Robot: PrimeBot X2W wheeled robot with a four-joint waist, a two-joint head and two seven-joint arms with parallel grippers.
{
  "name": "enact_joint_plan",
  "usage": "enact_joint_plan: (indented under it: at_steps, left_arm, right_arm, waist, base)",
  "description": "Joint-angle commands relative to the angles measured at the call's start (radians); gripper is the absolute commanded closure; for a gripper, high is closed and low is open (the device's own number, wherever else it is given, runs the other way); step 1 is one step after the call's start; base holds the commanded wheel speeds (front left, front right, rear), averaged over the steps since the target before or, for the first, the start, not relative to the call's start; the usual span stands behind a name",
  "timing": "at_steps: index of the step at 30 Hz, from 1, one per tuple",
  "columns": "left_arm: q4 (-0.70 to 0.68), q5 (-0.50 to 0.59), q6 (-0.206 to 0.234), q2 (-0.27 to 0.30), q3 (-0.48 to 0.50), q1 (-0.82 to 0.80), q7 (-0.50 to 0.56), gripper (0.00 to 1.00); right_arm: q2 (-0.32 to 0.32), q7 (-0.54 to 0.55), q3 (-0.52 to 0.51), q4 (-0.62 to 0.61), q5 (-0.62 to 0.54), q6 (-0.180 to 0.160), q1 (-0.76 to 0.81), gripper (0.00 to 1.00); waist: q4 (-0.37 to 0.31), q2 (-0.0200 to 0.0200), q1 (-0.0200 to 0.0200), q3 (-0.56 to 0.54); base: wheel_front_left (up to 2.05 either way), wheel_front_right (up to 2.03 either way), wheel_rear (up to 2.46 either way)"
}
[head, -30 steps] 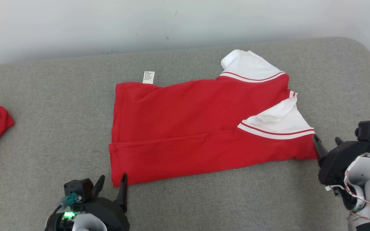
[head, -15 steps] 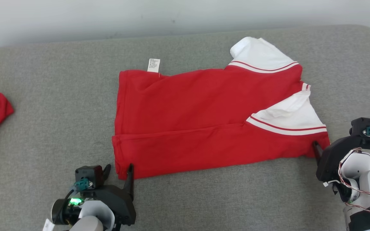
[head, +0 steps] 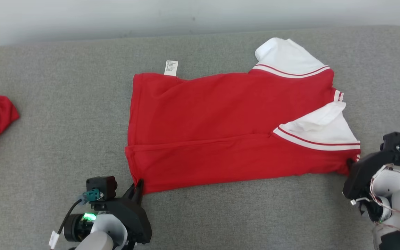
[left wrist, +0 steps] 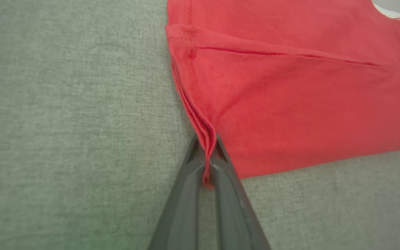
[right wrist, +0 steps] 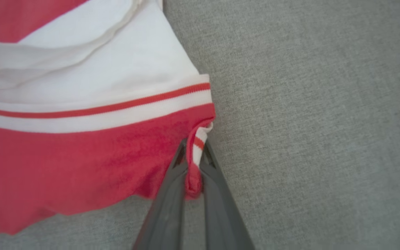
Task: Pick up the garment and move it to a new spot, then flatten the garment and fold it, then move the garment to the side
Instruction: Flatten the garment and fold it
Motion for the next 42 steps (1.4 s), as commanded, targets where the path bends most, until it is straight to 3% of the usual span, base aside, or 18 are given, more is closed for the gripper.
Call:
enact_joint_plan:
  at_steps: [1, 10, 17, 25, 26, 27, 28, 37, 42]
  left_arm:
    - [0.03, -0.007, -0.002, -0.004, -0.019, 0.053, 0.024, 1.0]
    - [-0.024, -0.045, 0.001, 0.032, 0.01, 0.128, 0.009, 1.0]
    - [-0.126, -0.045, 0.043, 0.093, 0.014, 0.215, 0.029, 1.0]
    - [-0.192, -0.06, 0.093, 0.118, 0.009, 0.292, 0.065, 1.0]
    - [-0.199, -0.06, 0.097, 0.12, 0.009, 0.297, 0.068, 0.83]
    - [-0.204, -0.06, 0.104, 0.121, 0.01, 0.303, 0.066, 0.46]
    - [-0.208, -0.057, 0.112, 0.124, 0.012, 0.308, 0.062, 0.0]
    - [-0.269, -0.053, 0.141, 0.147, 0.029, 0.303, 0.058, 0.0]
    - [-0.299, -0.047, 0.135, 0.177, 0.046, 0.242, 0.081, 0.0]
  right_arm:
    - [0.002, -0.001, -0.004, 0.006, 0.005, -0.003, 0.029, 1.0]
    - [0.015, -0.012, -0.012, -0.141, 0.082, -0.003, 0.159, 1.0]
    - [0.039, 0.04, -0.032, -0.281, 0.099, -0.003, 0.304, 1.0]
    - [0.067, 0.073, -0.047, -0.374, 0.105, -0.003, 0.42, 1.0]
    - [0.068, 0.071, -0.048, -0.378, 0.103, -0.003, 0.425, 1.0]
    - [0.069, 0.068, -0.051, -0.382, 0.099, -0.003, 0.431, 0.86]
    - [0.071, 0.064, -0.053, -0.384, 0.096, -0.003, 0.435, 0.0]
    - [0.075, 0.036, -0.056, -0.419, 0.087, -0.003, 0.393, 0.0]
    - [0.058, 0.068, -0.038, -0.442, 0.073, -0.002, 0.323, 0.0]
  waist:
    - [-0.005, 0.0001, -0.0001, -0.01]
    - [-0.02, 0.0001, -0.0001, -0.09]
    - [-0.023, 0.0001, -0.0001, -0.14]
    - [-0.026, 0.0001, -0.0001, -0.163]
    - [-0.027, 0.0001, -0.0001, -0.165]
    - [-0.028, 0.0001, -0.0001, -0.167]
    - [-0.028, 0.0001, -0.0001, -0.17]
    - [-0.024, 0.0001, -0.0001, -0.171]
    - [-0.02, 0.0001, -0.0001, -0.155]
  base:
    - [0.0, 0.0, 0.0]
    - [0.0, 0.0, 0.0]
    - [0.0, 0.0, 0.0]
    - [0.0, 0.0, 0.0]
    - [0.0, 0.0, 0.0]
    - [0.0, 0.0, 0.0]
    - [0.0, 0.0, 0.0]
    - [0.0, 0.0, 0.0]
    - [0.0, 0.0, 0.0]
